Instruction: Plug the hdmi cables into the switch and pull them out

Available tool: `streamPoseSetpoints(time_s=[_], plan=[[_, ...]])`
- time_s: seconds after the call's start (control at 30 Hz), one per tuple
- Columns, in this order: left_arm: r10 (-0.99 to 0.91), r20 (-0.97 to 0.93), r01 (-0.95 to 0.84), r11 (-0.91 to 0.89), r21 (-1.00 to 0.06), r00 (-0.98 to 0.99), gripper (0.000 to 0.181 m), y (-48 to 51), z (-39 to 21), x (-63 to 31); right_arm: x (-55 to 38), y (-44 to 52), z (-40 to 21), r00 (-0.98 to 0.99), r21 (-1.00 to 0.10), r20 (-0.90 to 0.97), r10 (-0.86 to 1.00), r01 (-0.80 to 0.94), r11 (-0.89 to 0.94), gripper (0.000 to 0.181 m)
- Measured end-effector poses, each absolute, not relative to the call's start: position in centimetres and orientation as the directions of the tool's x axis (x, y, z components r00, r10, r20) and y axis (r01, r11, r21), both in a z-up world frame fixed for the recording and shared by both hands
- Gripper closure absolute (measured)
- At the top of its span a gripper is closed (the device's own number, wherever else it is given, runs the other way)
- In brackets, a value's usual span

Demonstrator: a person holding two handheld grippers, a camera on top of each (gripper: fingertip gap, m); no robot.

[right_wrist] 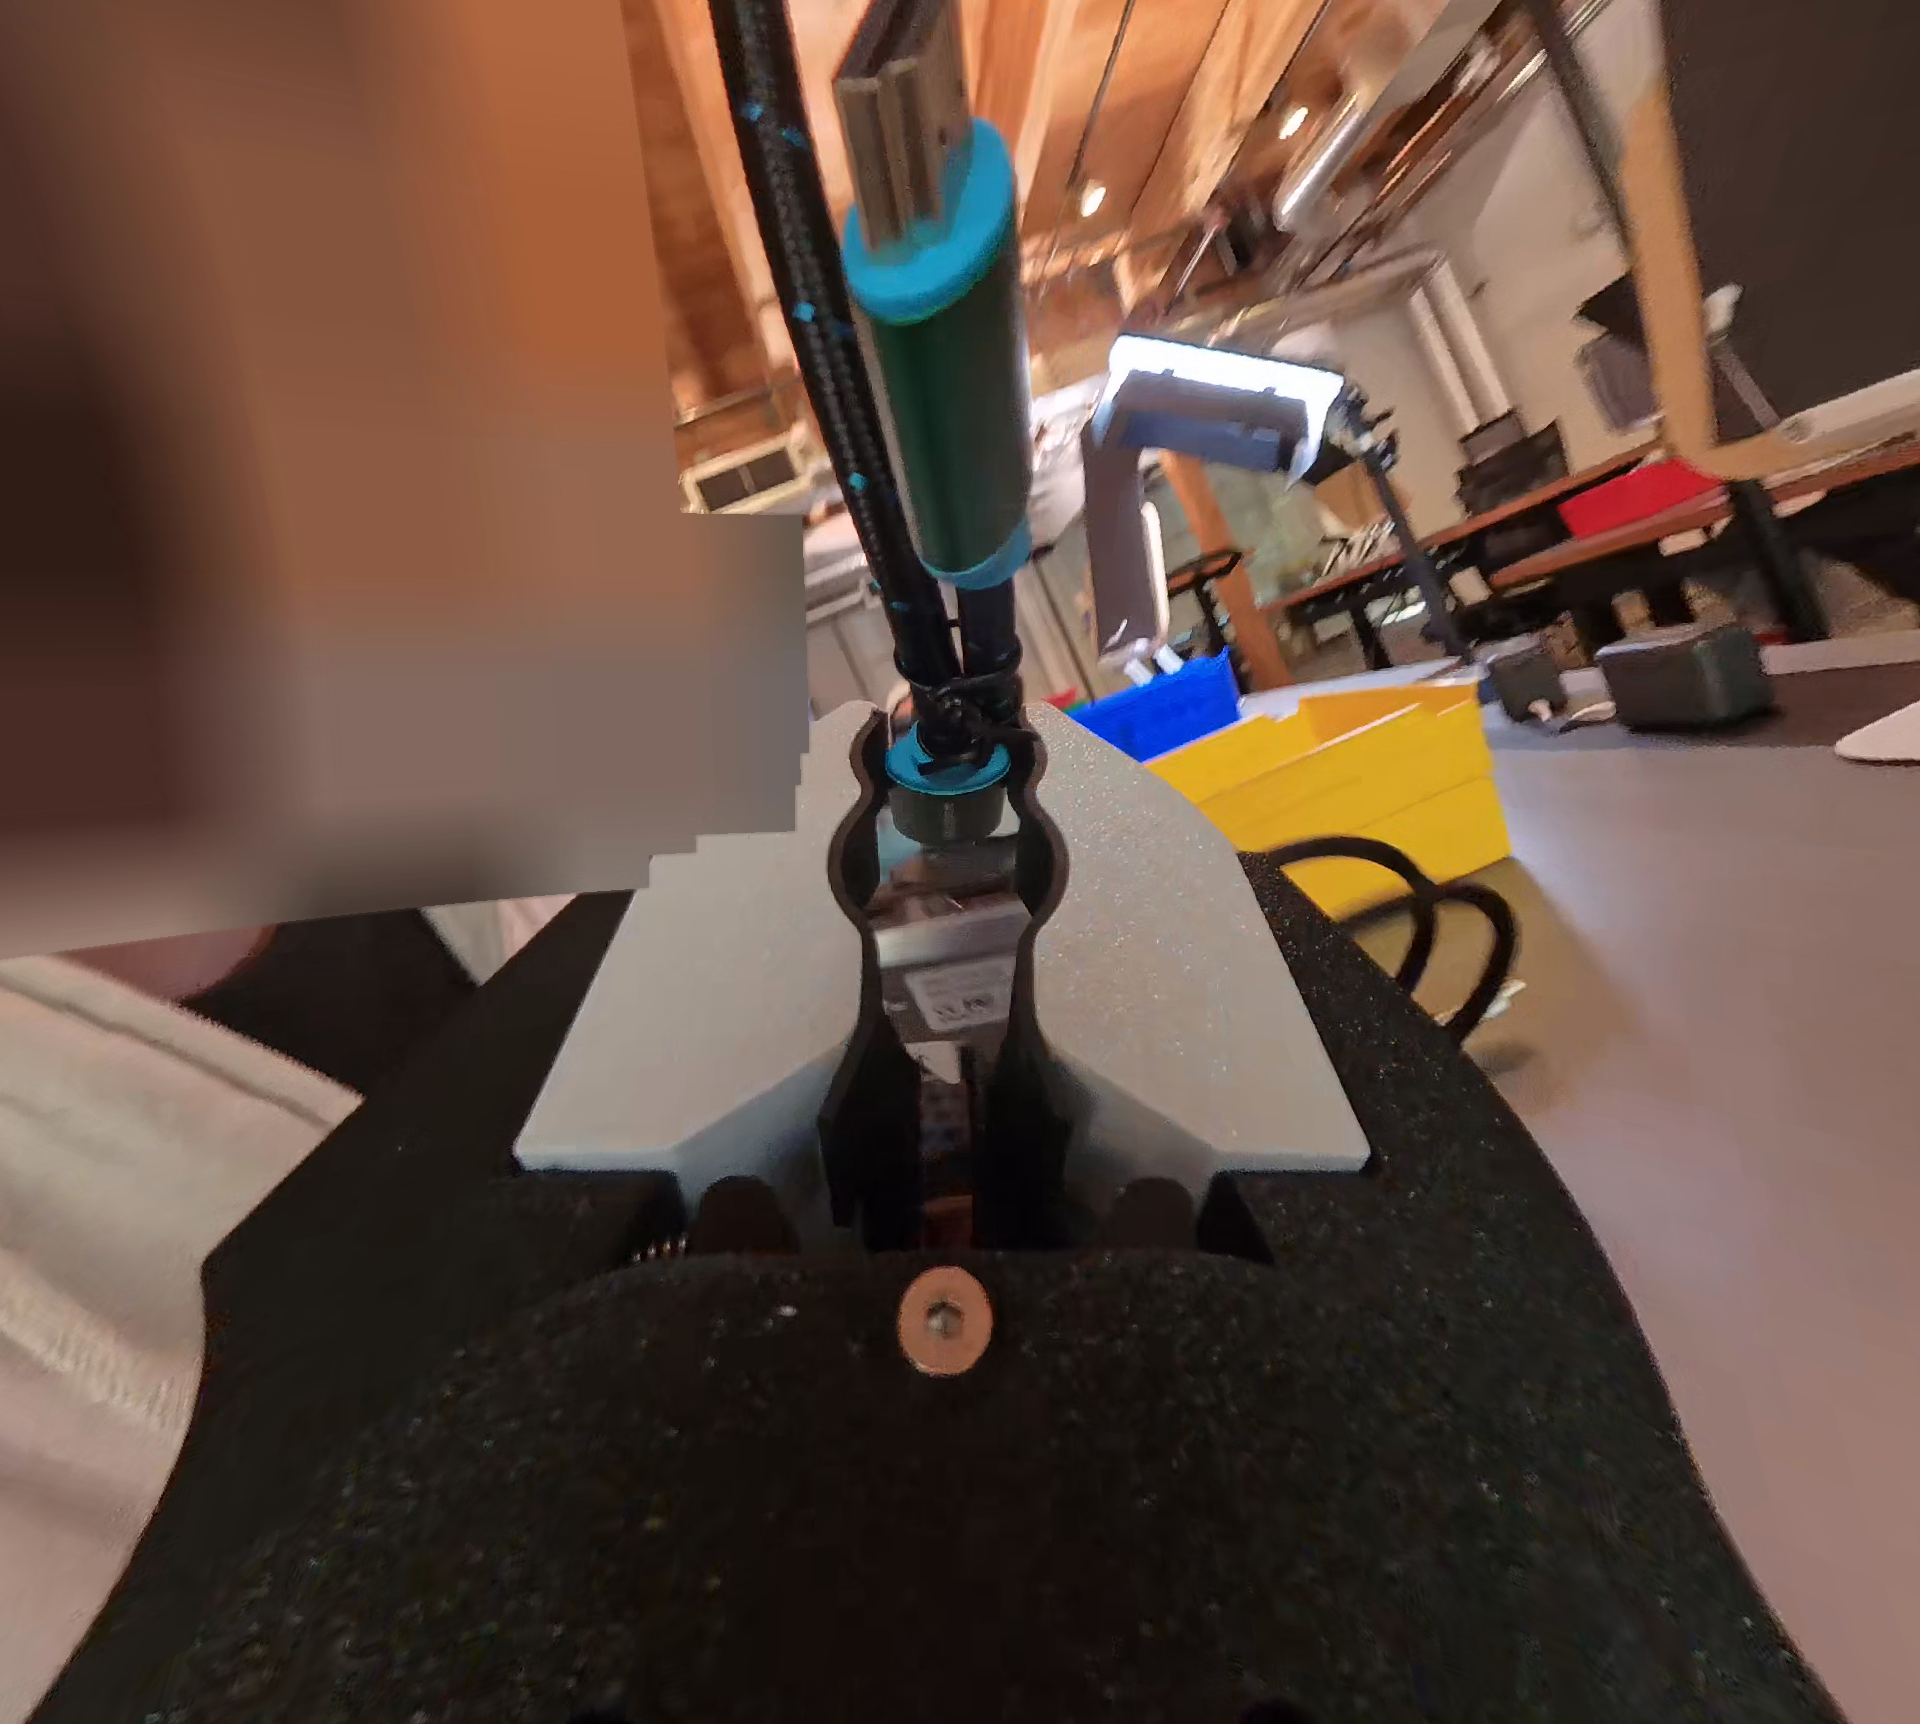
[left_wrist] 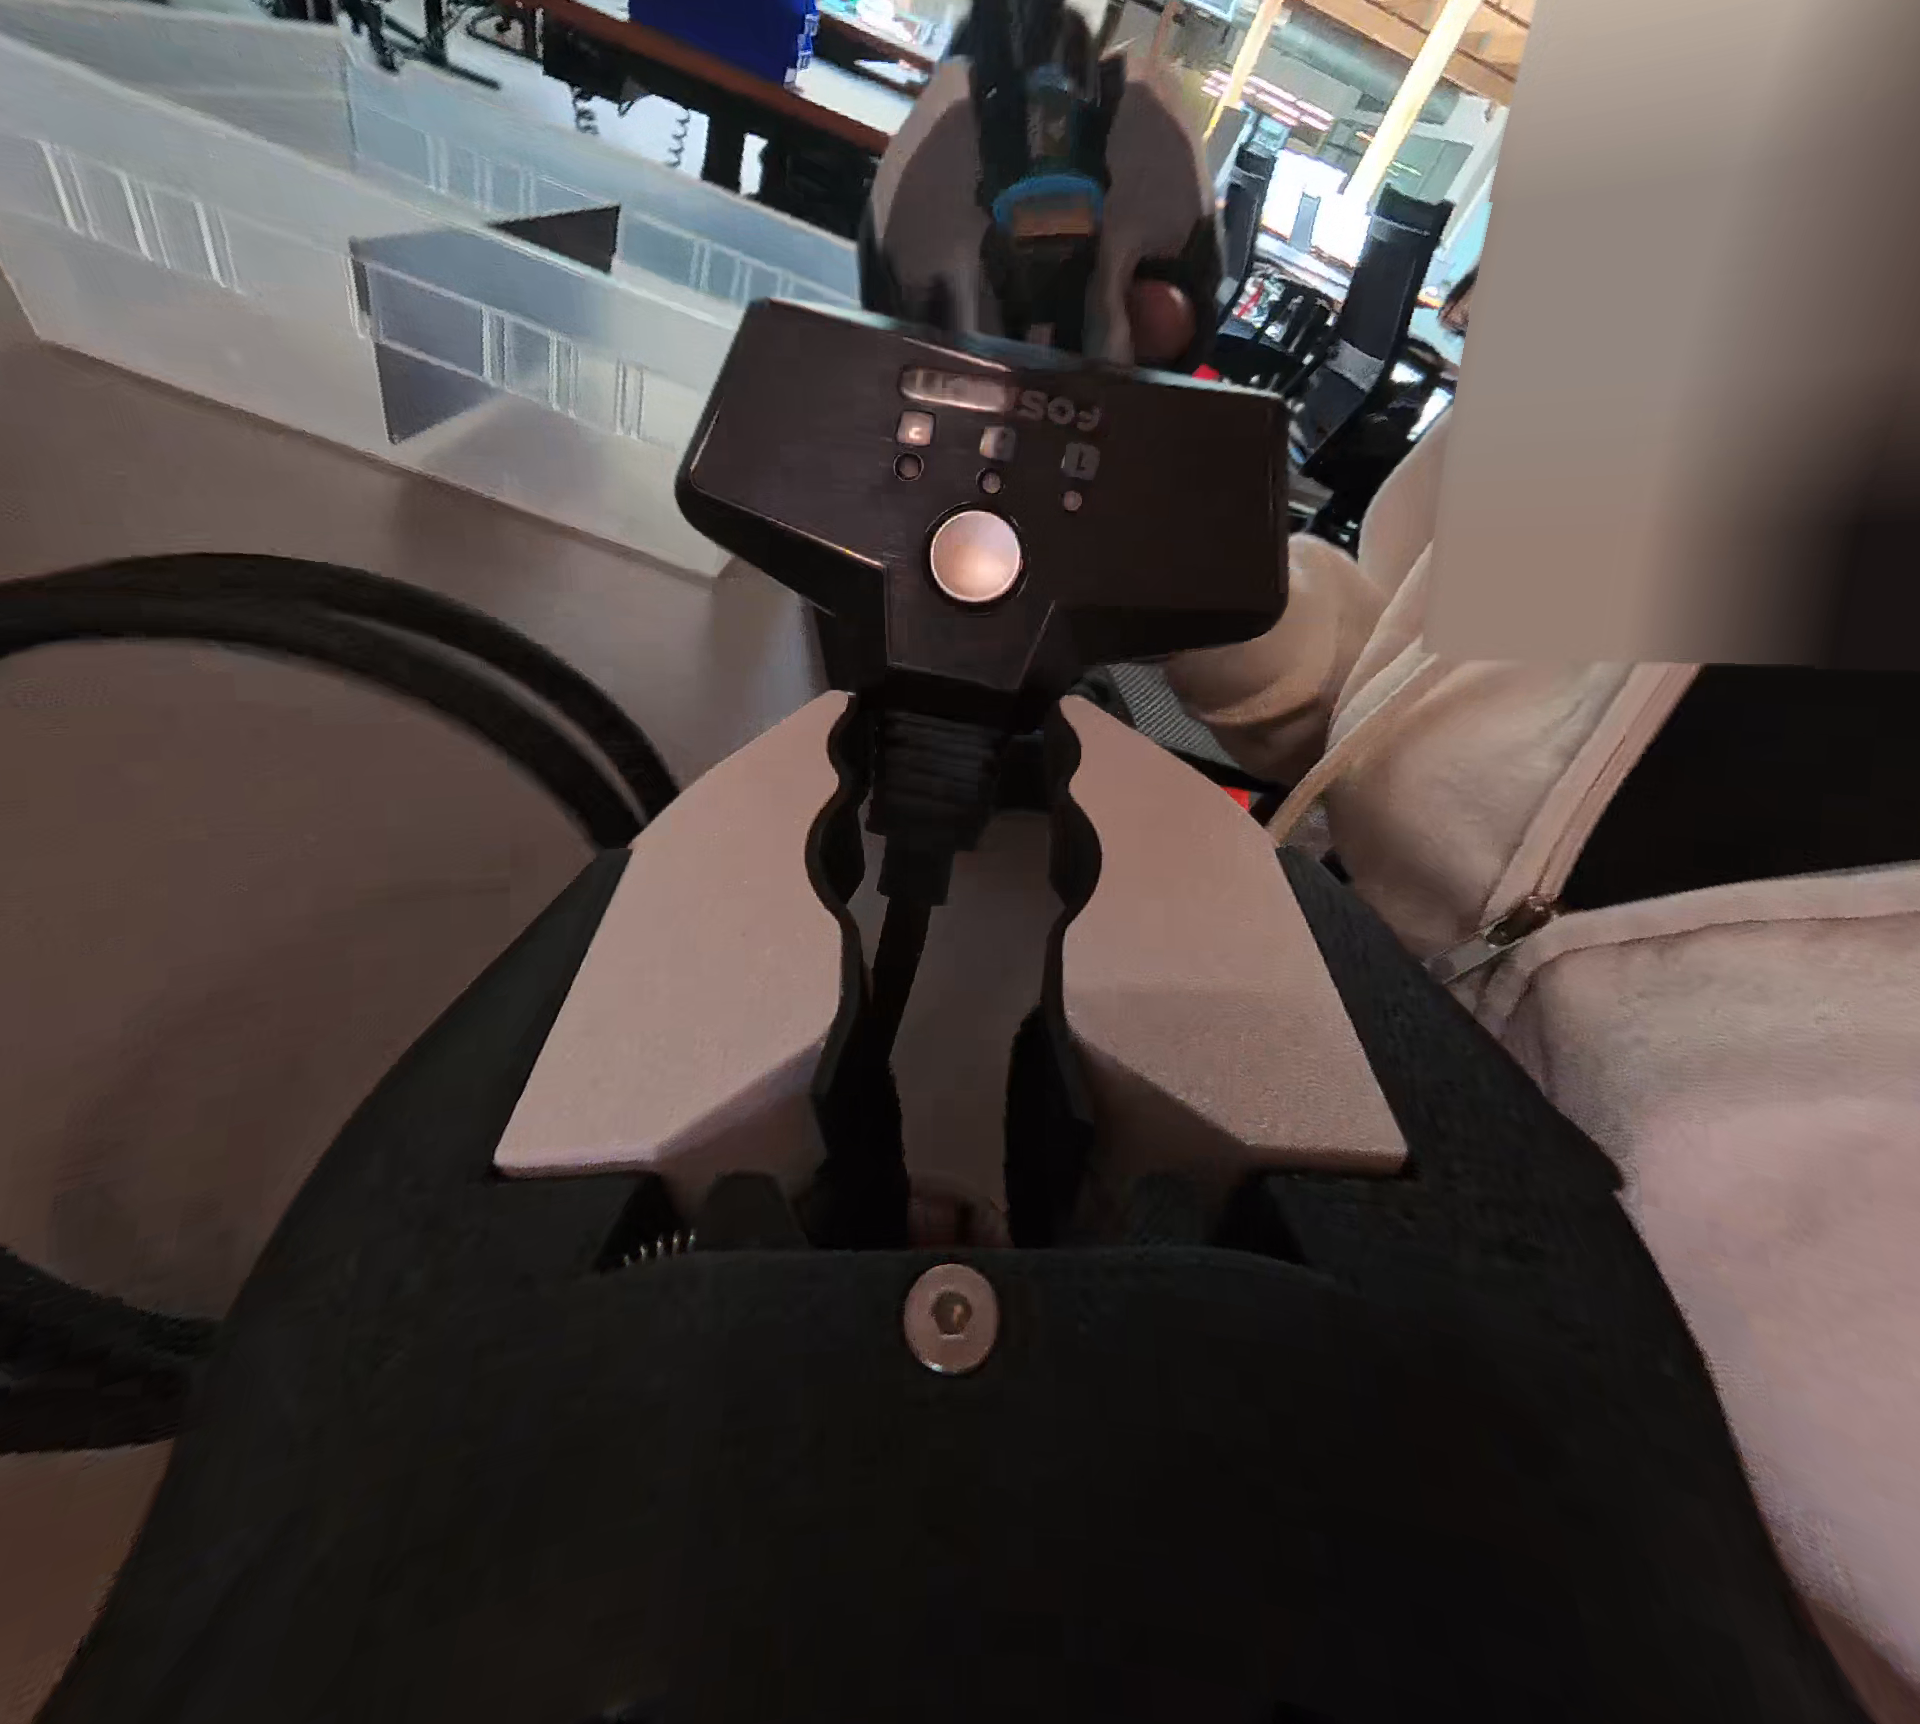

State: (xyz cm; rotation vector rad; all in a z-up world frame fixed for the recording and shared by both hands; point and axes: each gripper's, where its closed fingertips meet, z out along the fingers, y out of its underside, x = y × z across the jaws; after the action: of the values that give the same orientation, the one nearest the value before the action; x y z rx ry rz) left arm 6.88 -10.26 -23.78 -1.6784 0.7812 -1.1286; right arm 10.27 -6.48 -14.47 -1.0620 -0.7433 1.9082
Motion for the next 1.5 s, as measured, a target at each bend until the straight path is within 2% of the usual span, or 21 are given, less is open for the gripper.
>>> streamPoseSetpoints(time_s=[0.03, 0.13, 0.3, 0.5, 0.67, 0.97, 1.07, 1.27, 1.4, 1.5], plan=[[-0.859, 0.336, -0.016, -0.370, -0.929, 0.386, 0.150, -10.3, -24.4, 6.8, 10.0, -7.0, -14.7, -0.324, -0.812, -0.381, 0.866, -0.332, -0.481, 0.159], [-0.852, 0.370, 0.007, -0.395, -0.918, 0.371, 0.150, -10.7, -25.5, 6.9, 9.7, -7.5, -15.4, -0.300, -0.868, -0.336, 0.893, -0.269, -0.417, 0.159], [-0.854, 0.412, 0.104, -0.401, -0.910, 0.318, 0.151, -10.7, -24.6, 6.8, 9.5, -6.5, -17.4, -0.184, -0.894, -0.370, 0.911, -0.195, -0.403, 0.159], [-0.854, 0.432, 0.134, -0.410, -0.902, 0.292, 0.151, -10.8, -24.5, 6.4, 8.7, -6.6, -17.3, -0.234, -0.818, -0.465, 0.854, -0.256, -0.516, 0.159], [-0.851, 0.434, 0.141, -0.410, -0.901, 0.296, 0.151, -10.8, -24.6, 6.3, 8.2, -7.1, -17.6, -0.219, -0.861, -0.422, 0.880, -0.206, -0.465, 0.159], [-0.844, 0.446, 0.172, -0.412, -0.895, 0.297, 0.151, -10.6, -24.4, 6.2, 8.1, -6.8, -17.8, -0.175, -0.906, -0.327, 0.929, -0.221, -0.361, 0.159], [-0.847, 0.442, 0.203, -0.396, -0.895, 0.295, 0.152, -10.5, -23.9, 5.9, 7.8, -7.0, -17.8, -0.196, -0.902, -0.340, 0.920, -0.208, -0.378, 0.158], [-0.839, 0.436, 0.172, -0.401, -0.900, 0.325, 0.152, -10.2, -24.4, 5.7, 7.5, -7.0, -19.0, -0.169, -0.942, -0.308, 0.936, -0.083, -0.325, 0.160], [-0.843, 0.417, 0.124, -0.400, -0.908, 0.339, 0.152, -10.3, -25.0, 6.0, 8.2, -7.2, -19.7, -0.182, -0.960, -0.270, 0.946, 0.125, -0.250, 0.159], [-0.847, 0.407, 0.092, -0.401, -0.912, 0.342, 0.152, -10.5, -25.4, 6.3, 8.8, -7.4, -20.3, -0.200, -0.920, -0.319, 0.926, 0.298, -0.253, 0.159]])
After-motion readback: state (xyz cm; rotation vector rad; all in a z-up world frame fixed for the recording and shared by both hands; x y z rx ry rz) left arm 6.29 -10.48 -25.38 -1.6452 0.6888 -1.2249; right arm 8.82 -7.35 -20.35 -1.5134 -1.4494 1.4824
